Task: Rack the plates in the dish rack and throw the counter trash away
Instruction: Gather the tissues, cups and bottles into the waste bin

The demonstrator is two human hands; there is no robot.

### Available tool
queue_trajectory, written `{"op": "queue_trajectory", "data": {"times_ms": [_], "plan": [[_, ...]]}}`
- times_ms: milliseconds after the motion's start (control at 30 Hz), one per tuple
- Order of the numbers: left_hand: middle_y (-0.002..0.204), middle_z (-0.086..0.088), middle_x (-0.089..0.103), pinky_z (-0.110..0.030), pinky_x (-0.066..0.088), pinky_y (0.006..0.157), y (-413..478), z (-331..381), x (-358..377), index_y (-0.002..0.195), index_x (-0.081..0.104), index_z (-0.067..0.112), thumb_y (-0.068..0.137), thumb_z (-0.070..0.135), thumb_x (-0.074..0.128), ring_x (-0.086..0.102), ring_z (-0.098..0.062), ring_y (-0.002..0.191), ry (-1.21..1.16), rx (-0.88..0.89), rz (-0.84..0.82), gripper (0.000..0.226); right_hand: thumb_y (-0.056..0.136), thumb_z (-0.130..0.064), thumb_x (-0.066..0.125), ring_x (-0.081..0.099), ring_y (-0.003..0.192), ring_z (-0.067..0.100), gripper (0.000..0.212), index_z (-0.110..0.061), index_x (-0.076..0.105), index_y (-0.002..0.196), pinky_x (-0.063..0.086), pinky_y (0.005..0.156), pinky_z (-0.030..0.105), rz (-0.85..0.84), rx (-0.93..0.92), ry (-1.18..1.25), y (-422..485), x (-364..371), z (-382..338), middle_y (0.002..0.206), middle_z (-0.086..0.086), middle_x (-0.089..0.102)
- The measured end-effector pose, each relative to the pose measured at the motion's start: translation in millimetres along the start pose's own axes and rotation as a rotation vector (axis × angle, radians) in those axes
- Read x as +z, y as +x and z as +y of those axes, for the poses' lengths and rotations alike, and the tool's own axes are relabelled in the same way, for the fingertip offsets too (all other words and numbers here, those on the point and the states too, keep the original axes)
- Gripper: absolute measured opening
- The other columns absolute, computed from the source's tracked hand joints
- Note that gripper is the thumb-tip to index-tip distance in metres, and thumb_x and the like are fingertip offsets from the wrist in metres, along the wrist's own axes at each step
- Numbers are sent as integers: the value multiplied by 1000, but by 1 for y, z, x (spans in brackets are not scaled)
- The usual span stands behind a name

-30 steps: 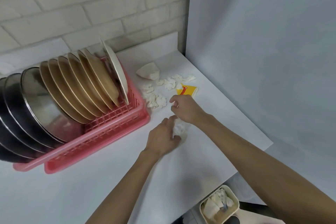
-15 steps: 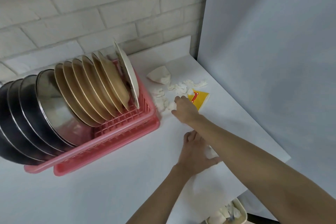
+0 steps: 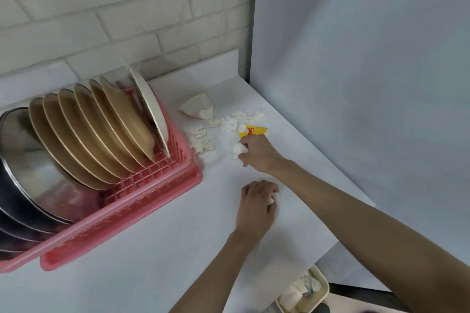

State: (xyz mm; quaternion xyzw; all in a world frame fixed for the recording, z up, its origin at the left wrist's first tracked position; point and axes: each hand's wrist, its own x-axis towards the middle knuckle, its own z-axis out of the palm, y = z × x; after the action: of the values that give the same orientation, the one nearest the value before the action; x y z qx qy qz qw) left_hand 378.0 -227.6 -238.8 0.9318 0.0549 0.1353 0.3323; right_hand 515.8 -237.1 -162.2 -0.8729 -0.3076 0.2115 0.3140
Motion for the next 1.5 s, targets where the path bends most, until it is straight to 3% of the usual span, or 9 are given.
{"op": "queue_trajectory", "data": {"times_ms": [133, 400, 500, 767, 900, 1033, 1200, 1333, 1500], "plan": [[81, 4, 60, -23, 32, 75, -1, -3, 2, 79, 61, 15, 81, 9, 37, 46, -14, 82, -12, 56, -15, 25, 90, -2, 55, 66, 53, 7, 46, -17, 56, 134, 51, 52, 21, -2, 4, 91, -10, -5, -5, 113, 8, 61], [52, 7, 33, -22, 27, 51, -7, -1, -4, 55, 34, 19, 83, 34, 50, 34, -11, 51, -157, 25, 22, 35, 82, -7, 65, 58, 61, 13, 5, -8, 66, 77, 39, 53, 13, 101, 87, 158, -42, -18, -9, 69, -4, 59], [43, 5, 25, -24, 24, 52, -7, -2, -7, 49, 28, 22, 95, 42, 44, 28, -15, 42, -176, 26, 32, 52, 85, -23, 69, 38, 51, 7, 39, -18, 41, 59, 29, 51, 16, 149, 123, 99, -58, -22, -6, 59, -7, 42], [49, 1, 37, -39, 35, 57, -22, 13, -16, 54, 28, 22, 103, 40, 38, 39, -17, 49, -265, -64, -21, 52, 94, -8, 52, 49, 47, 20, 5, -9, 50, 90, 38, 44, 23, 177, 283, 191, -137, -35, 11, 72, 12, 57], [48, 3, 39, -35, 32, 54, -53, 45, -6, 56, 38, 12, 106, 31, 42, 36, -12, 46, -326, -70, -120, 54, 99, -3, 42, 48, 38, 13, 22, -2, 63, 103, 32, 36, 19, 177, 434, 322, -193, -25, 6, 67, 11, 54], [46, 5, 54, -36, 53, 58, -113, 78, 2, 63, 59, 13, 106, 26, 41, 56, -14, 45, -367, -3, -305, 48, 97, -6, 51, 49, 34, 4, 21, -1, 70, 91, 32, 33, 15, 174, 493, 288, -259, -5, 8, 67, 2, 54], [48, -3, 59, -27, 48, 49, -191, 83, 3, 89, 67, 14, 106, 31, 38, 52, -7, 37, -432, -25, -405, 38, 94, -32, 63, 39, 27, 5, 45, -11, 59, 54, 30, 35, 13, 220, 541, 255, -340, 29, 6, 42, -7, 48], [45, 0, 56, -38, 48, 57, -233, 73, -2, 73, 67, 9, 104, 36, 45, 51, -6, 41, -429, -62, -403, 47, 88, -45, 66, 24, 37, 10, 63, -18, 30, 44, 25, 48, 28, 299, 585, 282, -378, 59, 11, 35, -9, 23], [39, 7, 44, -33, 40, 53, -249, 68, -12, 47, 47, 15, 102, 44, 45, 42, -7, 41, -378, -132, -460, 62, 86, -38, 70, 28, 48, 15, 57, -16, 31, 50, 26, 50, 29, 319, 672, 252, -407, 85, 21, 50, -1, 27]]}}
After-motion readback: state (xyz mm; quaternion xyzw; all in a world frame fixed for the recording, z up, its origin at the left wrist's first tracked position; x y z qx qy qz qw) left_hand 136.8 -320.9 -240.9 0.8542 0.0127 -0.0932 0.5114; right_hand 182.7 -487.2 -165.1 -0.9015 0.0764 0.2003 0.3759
